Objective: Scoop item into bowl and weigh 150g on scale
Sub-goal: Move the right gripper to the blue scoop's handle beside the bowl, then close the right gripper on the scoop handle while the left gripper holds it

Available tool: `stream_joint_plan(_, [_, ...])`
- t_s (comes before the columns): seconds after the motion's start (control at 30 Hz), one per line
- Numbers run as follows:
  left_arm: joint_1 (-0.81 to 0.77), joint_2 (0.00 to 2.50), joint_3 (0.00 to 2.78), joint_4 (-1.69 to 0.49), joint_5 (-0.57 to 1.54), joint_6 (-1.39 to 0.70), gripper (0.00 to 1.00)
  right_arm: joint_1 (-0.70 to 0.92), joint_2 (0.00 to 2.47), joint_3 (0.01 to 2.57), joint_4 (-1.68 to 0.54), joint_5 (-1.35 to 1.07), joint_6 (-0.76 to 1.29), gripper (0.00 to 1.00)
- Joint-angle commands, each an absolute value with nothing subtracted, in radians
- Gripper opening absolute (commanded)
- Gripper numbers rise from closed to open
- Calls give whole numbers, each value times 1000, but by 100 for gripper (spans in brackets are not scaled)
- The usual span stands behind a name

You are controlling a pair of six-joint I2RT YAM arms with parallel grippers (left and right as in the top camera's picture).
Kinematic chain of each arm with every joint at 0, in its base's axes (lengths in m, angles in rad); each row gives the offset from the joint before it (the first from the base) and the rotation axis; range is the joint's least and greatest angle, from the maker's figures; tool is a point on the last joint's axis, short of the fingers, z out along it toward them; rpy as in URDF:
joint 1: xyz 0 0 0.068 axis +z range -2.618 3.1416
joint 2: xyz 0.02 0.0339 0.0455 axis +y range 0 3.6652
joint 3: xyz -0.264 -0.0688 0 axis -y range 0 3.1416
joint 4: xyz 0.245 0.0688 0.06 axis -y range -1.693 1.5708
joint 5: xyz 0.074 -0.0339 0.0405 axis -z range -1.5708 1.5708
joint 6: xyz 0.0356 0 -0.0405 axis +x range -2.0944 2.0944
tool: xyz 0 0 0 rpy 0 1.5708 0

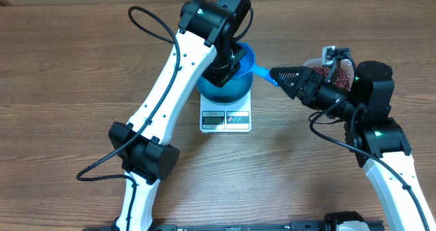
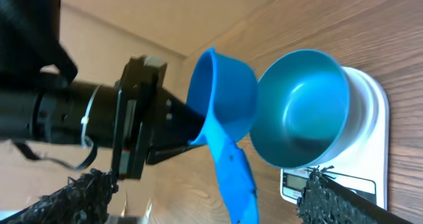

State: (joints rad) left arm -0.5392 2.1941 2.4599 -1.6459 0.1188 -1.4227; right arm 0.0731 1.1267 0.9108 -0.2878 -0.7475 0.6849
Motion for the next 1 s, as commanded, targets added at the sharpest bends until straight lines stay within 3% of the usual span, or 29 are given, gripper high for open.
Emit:
stream_joint_plan(0.0, [-544,2197,2482,-1647,169,-1517,4,77,1124,936,-278,-688,758,89])
stream_joint_plan(0.27, [-546,2197,2482,-1648,237,-1549,4,78,1124,936,-258,-663,824,73])
stream_joint_plan(0.47, [-563,2197,2482,-1644,236,-1576,4,78,1124,936,-258,-664,842,66])
stream_joint_plan(0.6, [-579,2197,2482,-1622,226,-1576,4,78,1124,936,-258,-666,841,55])
stream_joint_plan(0.87, [-601,2197,2482,-1589,226,-1583,4,78,1124,936,-259,-666,841,52])
stream_joint_plan(0.97, [-605,2197,2482,-1588,227,-1587,4,78,1124,936,-260,-666,841,45])
